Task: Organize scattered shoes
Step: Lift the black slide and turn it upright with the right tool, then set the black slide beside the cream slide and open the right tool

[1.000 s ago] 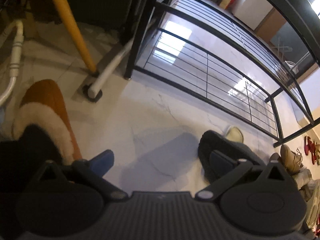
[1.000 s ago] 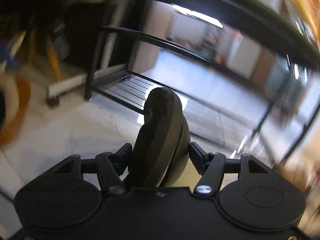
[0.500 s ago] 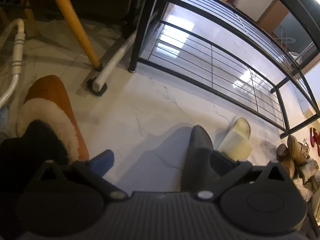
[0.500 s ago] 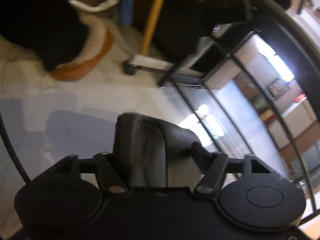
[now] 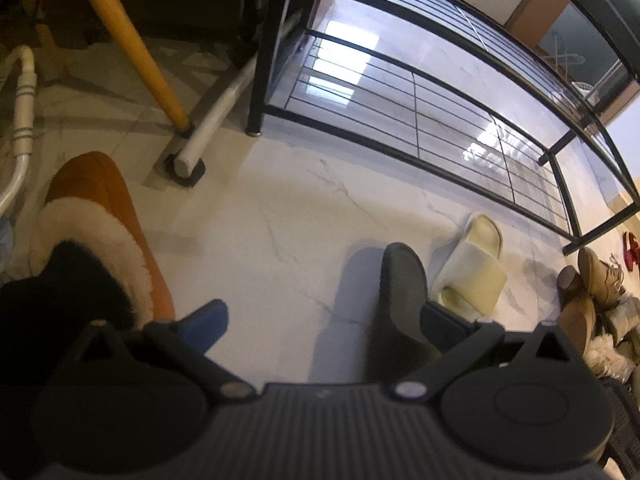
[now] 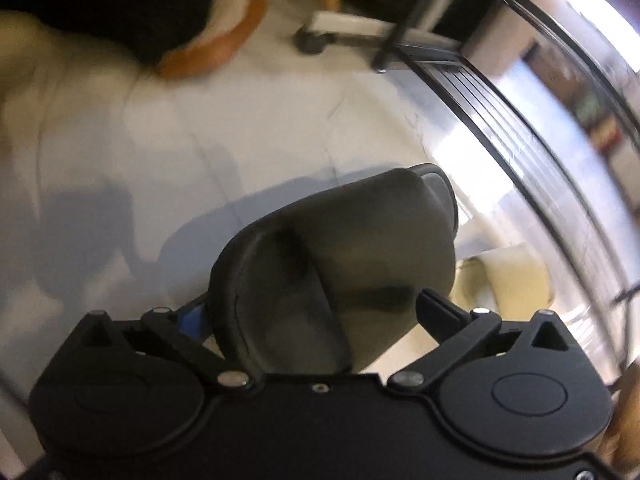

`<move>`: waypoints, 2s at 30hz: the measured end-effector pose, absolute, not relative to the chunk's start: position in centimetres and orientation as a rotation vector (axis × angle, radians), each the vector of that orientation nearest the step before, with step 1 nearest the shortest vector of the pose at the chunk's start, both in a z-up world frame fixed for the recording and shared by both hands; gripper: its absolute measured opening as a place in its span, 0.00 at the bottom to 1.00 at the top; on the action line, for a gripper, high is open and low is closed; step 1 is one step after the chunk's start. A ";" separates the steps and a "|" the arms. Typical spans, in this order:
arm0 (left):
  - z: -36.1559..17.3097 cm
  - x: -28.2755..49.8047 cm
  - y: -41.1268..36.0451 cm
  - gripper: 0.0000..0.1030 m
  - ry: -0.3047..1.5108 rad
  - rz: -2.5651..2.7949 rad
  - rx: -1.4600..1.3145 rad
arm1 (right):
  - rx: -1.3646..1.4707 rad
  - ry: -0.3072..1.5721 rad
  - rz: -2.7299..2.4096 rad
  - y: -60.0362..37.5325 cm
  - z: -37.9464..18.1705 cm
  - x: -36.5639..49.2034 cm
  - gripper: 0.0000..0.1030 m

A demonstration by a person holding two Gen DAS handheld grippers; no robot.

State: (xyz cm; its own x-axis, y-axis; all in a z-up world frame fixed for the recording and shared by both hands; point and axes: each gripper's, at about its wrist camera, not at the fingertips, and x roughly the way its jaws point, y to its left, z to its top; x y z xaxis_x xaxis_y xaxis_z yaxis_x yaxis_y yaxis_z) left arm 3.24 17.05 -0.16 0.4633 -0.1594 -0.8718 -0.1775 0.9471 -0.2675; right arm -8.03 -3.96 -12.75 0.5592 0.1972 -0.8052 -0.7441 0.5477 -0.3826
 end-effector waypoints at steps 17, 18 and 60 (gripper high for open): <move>-0.1 3.0 17.2 0.99 1.081 0.017 -0.348 | -0.077 1.020 0.429 -11.7 -10.7 -4.4 1.00; -0.1 3.0 17.1 0.99 1.082 0.012 -0.343 | -0.007 1.012 0.396 -12.0 -10.6 -4.1 1.00; -0.9 3.8 20.8 0.99 1.088 0.081 -0.512 | 0.081 0.821 0.004 -3.0 -16.4 12.6 0.98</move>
